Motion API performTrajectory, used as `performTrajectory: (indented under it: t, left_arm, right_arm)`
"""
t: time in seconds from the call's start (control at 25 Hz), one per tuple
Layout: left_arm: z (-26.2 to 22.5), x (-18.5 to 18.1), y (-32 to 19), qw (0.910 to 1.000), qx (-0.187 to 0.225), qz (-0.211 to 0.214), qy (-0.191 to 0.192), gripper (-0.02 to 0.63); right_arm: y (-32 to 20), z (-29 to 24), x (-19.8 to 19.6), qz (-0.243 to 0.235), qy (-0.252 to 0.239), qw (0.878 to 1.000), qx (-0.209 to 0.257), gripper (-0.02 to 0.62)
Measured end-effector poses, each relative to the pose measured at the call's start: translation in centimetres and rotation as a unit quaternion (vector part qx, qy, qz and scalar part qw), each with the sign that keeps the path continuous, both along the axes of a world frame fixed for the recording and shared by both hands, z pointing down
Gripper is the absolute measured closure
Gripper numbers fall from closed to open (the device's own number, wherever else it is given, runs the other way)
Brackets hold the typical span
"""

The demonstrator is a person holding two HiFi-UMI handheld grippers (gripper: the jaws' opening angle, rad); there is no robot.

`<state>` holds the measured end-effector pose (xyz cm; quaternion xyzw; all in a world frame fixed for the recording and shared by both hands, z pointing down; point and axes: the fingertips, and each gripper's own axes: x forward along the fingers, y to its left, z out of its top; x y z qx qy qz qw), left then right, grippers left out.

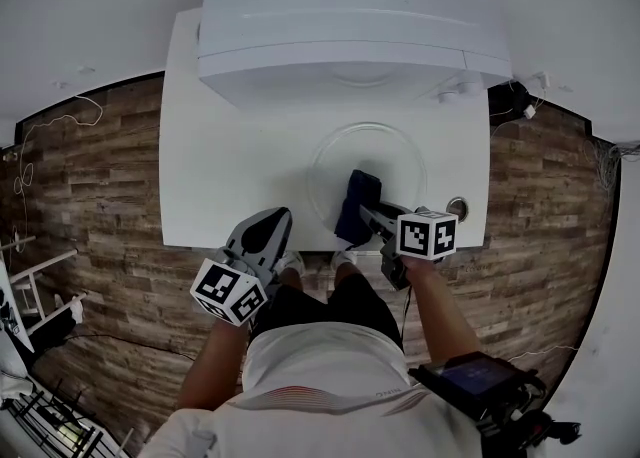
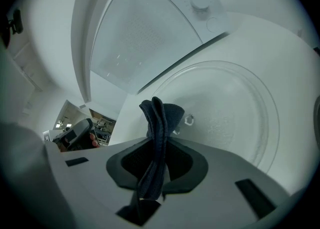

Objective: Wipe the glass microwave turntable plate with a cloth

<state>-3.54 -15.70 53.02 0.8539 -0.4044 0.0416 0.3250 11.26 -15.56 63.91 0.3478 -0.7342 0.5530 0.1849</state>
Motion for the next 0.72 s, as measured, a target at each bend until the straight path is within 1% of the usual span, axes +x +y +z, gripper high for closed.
performTrajectory:
  t: [0.4, 0.52, 0.72]
  left_arm:
    - [0.1, 1.6, 0.5, 1.0, 0.0, 0.009, 0.0, 0.595]
    - [0.1, 1.9, 0.6, 0.9999, 0.001, 0.011, 0.001, 0.595]
    - [0.1, 2.4, 0.7, 0.9999, 0.001, 0.013, 0.001, 0.597]
  right_arm:
    - [0.1, -0.1, 4.6, 0.045, 0.007, 0.999, -0.006, 0.531]
    - [-0.1, -0.3, 5.3, 0.058, 0.004, 0.998, -0.005, 0.532]
    - [-0.3, -0.1, 5.7, 0.064, 0.002, 0.998, -0.006, 0.531]
